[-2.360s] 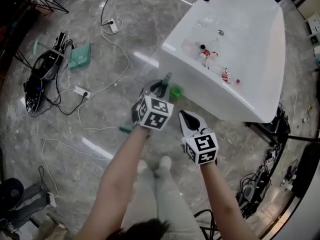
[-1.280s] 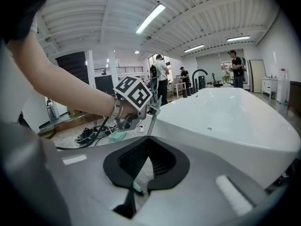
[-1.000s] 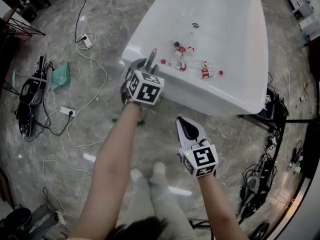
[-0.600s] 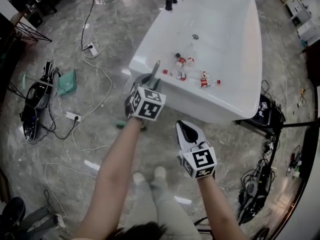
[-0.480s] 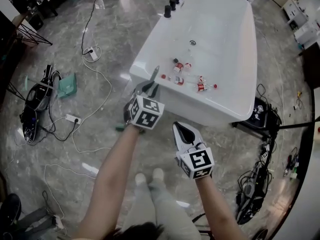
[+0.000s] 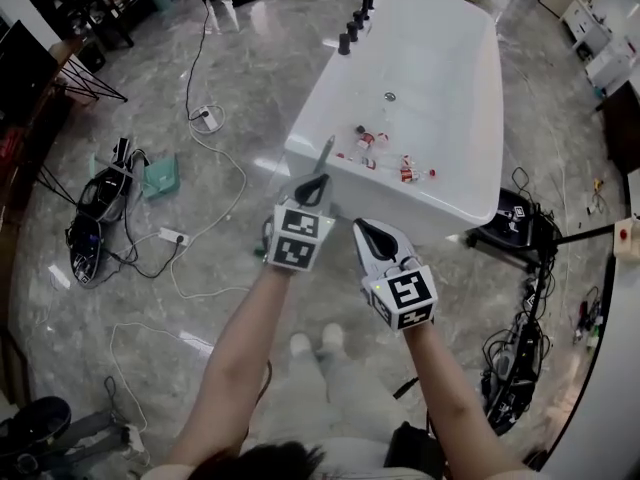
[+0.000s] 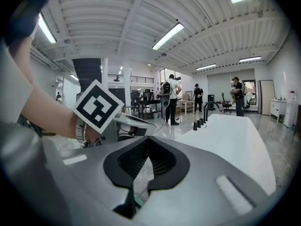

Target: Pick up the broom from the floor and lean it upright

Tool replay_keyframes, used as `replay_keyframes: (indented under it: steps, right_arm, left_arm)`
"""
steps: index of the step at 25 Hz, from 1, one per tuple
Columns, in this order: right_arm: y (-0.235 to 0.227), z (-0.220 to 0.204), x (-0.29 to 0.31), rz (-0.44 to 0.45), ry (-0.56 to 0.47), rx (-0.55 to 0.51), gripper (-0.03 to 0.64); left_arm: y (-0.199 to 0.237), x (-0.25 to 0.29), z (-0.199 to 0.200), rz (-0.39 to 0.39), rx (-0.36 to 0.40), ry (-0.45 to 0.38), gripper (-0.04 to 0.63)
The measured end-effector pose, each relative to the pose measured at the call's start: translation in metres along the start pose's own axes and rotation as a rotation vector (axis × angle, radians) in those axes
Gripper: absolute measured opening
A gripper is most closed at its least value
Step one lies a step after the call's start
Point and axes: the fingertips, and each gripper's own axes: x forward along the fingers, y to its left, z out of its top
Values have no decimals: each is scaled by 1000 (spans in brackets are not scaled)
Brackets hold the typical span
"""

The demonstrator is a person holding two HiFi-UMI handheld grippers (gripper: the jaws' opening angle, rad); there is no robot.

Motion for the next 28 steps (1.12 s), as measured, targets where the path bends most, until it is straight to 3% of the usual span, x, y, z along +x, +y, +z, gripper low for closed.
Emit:
replay_keyframes:
  steps: [4, 11, 16, 20, 28]
  right_arm:
    - [9, 22, -4, -3, -32, -20, 2]
    - [16, 66, -21, -11, -88, -20, 2]
    - [34, 109, -37, 39, -138, -70, 2]
    - [59, 141, -45, 102, -176, -132, 2]
    - [66, 166, -71, 70, -199, -144, 2]
  left_arm:
    - [-6, -34, 26, -7, -18, -62, 0]
    - [-16, -82, 77, -33, 25, -186, 0]
    - [-23, -121, 110, -51, 47, -283, 0]
    - [-28, -155, 119, -55, 43, -326, 0]
    - [-46, -185, 143, -83, 4, -399, 0]
